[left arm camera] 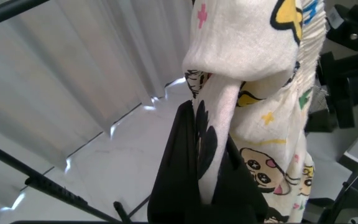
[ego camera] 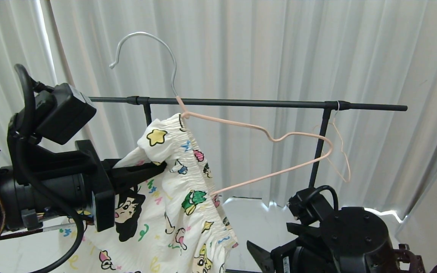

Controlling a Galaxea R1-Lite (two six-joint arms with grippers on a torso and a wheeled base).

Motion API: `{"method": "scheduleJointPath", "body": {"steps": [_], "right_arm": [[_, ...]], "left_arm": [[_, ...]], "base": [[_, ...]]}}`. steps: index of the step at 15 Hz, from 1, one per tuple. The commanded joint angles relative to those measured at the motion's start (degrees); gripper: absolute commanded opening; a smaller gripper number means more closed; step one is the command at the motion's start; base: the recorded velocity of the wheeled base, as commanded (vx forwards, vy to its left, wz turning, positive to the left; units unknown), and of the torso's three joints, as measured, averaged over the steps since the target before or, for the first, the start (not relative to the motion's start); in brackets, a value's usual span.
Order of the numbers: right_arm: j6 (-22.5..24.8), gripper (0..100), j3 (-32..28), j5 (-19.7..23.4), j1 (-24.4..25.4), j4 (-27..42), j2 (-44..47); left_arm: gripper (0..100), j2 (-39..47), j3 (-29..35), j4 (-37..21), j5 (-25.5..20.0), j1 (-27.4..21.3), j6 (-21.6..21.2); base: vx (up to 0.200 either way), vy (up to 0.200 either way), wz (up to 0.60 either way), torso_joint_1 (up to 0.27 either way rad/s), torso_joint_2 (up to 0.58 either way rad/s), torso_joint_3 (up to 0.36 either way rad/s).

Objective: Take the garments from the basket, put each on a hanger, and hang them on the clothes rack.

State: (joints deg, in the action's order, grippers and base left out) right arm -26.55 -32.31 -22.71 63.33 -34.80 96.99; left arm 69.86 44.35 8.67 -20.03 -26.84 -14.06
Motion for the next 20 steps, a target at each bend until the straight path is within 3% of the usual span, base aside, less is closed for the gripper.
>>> {"method": "scheduleJointPath", "body": {"steps": [1, 4, 6, 11, 17, 20], "right_arm": [[1.41, 100, 1.54, -0.76, -3.65, 0.0, -0.57], [1.85, 100, 1.81, 0.12, -4.62, -0.26, -3.3], [1.24, 100, 0.66, 2.85, -3.56, -1.67, -4.53], [-0.17, 100, -5.58, 3.64, 1.36, -3.08, -0.48], [-0.78, 100, -4.96, 3.46, 7.6, -3.08, -0.66], [-0.52, 100, -4.08, 3.11, 8.3, -2.73, 0.39]], "left_arm": [[0, 0.1, -0.05, 0.03, -0.01, 0.04, -0.01], [0, 0.1, -0.05, 0.03, -0.01, -0.05, -0.09], [0, 0.1, -0.05, 0.03, -0.01, -0.4, -0.09], [0, 0.36, 0.04, 0.03, -0.01, -4.53, 0.08], [0, 0.71, 0.74, 0.12, 0.08, -4.09, 0.26], [0, 1.15, 2.06, 0.12, 0.08, -4.18, 0.17]], "base": [[0.0, 0.0, 0.0, 0.0, 0.0, 0.0], [0.0, 0.0, 0.0, 0.0, 0.0, 0.0], [0.0, 0.0, 0.0, 0.0, 0.0, 0.0], [0.0, 0.0, 0.0, 0.0, 0.0, 0.0], [0.0, 0.0, 0.0, 0.0, 0.0, 0.0], [0.0, 0.0, 0.0, 0.0, 0.0, 0.0]]}}
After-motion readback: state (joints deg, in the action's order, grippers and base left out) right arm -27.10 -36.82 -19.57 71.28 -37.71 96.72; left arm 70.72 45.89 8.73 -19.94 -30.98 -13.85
